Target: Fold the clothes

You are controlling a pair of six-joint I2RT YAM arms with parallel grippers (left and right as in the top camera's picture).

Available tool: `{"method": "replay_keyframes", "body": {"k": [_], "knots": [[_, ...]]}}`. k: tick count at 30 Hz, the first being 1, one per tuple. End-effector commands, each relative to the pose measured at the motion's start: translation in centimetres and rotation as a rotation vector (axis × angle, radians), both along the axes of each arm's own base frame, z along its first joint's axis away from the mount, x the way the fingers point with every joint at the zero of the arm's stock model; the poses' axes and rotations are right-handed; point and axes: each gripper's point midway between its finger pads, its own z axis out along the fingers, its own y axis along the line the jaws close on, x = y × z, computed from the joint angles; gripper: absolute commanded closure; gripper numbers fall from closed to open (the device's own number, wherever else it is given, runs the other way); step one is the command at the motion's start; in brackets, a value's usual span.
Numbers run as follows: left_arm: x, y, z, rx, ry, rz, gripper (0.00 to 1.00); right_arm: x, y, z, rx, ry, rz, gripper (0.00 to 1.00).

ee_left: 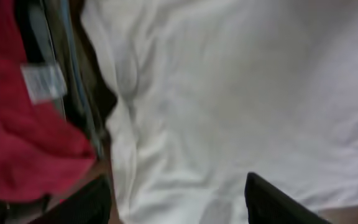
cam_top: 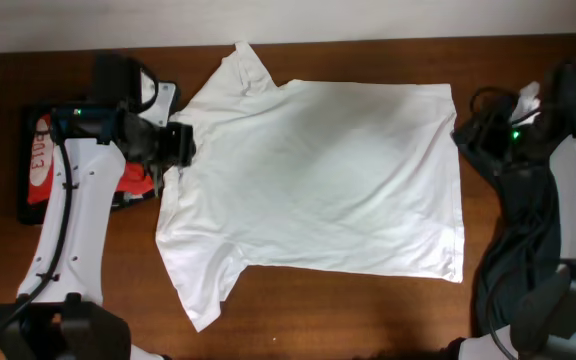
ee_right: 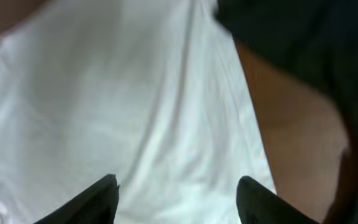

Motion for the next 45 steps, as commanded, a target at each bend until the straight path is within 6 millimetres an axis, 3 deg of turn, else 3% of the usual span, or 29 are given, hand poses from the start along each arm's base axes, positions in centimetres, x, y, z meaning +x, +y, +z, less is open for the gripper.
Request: {"method": "replay_keyframes", "body": {"k": [1,3,5,7,10,12,14,15,16,17,21,24,26,27,28,29,30,31,32,33,35,37,39,41,45], "knots": [[-2.5,1.3,-4.2,0.053,0.141,0.049,0.31,-5.0,0.7,-6.6,0.036,0.237,-0.029,0.38],[-4.3,3.2,-7.8,0.085,0.218,0.119,0.31,-8.2,1.4,-11.1,0.07,0.319,-0.052,0.5],[-5.5,3.2,-10.5,0.033,0.257,0.147,0.41,-10.9,0.6,-14.3,0.04,0.397,-0.172,0.68],[-7.1,2.1,-12.4,-0.03,0.307,0.134,0.5,-13.4,-0.4,-15.7,0.005,0.467,-0.232,0.78],[-9.1,1.9,-15.1,-0.033,0.35,0.136,0.5,-15.8,-2.0,-17.7,0.001,0.488,-0.316,0.8],[-9.9,1.9,-15.7,-0.035,0.373,0.152,0.49,-17.9,-4.5,-18.2,-0.058,0.53,-0.415,0.87],[-10.2,1.9,-15.8,-0.036,0.383,0.153,0.41,-18.1,-5.1,-18.1,-0.02,0.517,-0.447,0.87],[-10.4,1.8,-15.8,-0.038,0.392,0.152,0.37,-17.1,-4.5,-17.8,0.048,0.467,-0.406,0.85],[-10.7,1.8,-15.8,-0.037,0.404,0.152,0.35,-15.5,-3.3,-17.0,0.127,0.391,-0.33,0.64],[-10.7,1.8,-15.8,-0.038,0.407,0.154,0.35,-15.2,-3.1,-16.7,0.144,0.375,-0.326,0.56],[-13.5,1.5,-17.7,-0.05,0.482,0.182,0.35,-13.8,-3.2,-13.5,0.143,0.281,-0.309,0.51],[-13.0,1.8,-19.6,-0.036,0.415,0.187,0.36,-12.9,-2.8,-9.7,0.13,0.142,-0.301,0.47],[-14.4,1.2,-19.9,-0.068,0.461,0.176,0.51,-13.2,-2.6,-7.9,0.103,0.093,-0.284,0.44],[-14.5,2.5,-20.1,0.009,0.46,0.186,0.8,-13.2,-2.3,-7.3,0.108,0.07,-0.275,0.44],[-14.5,4.0,-20.2,0.084,0.454,0.217,0.96,-12.9,-1.9,-7.0,0.123,0.055,-0.264,0.43],[-14.5,5.8,-20.1,0.133,0.451,0.291,1.0,-12.8,-1.6,-6.9,0.126,0.052,-0.25,0.43],[-14.2,6.4,-20.1,0.126,0.442,0.315,1.0,-12.6,-1.3,-6.9,0.125,0.051,-0.236,0.43],[-13.9,6.9,-19.9,0.094,0.436,0.349,0.61,-12.4,-1.0,-6.9,0.119,0.045,-0.219,0.43],[-13.7,5.9,-19.0,0.001,0.453,0.354,0.42,-12.2,-0.8,-6.9,0.115,0.044,-0.207,0.43],[-13.9,5.2,-18.3,-0.04,0.479,0.347,0.38,-12.2,-0.8,-6.9,0.115,0.044,-0.208,0.43],[-15.6,4.1,-17.1,-0.087,0.563,0.336,0.34,-12.2,-0.8,-6.9,0.115,0.043,-0.208,0.42],[-17.4,3.1,-16.6,-0.125,0.645,0.335,0.36,-12.2,-0.8,-6.9,0.115,0.043,-0.208,0.42],[-18.0,3.0,-17.0,-0.125,0.661,0.336,0.42,-12.1,-0.8,-6.9,0.112,0.038,-0.207,0.42],[-19.7,2.7,-18.6,-0.126,0.688,0.34,0.38,-12.0,-0.9,-6.9,0.11,0.033,-0.207,0.42],[-19.4,3.1,-19.2,-0.12,0.66,0.36,0.51,-11.9,-1.0,-6.9,0.108,0.03,-0.207,0.42]]}}
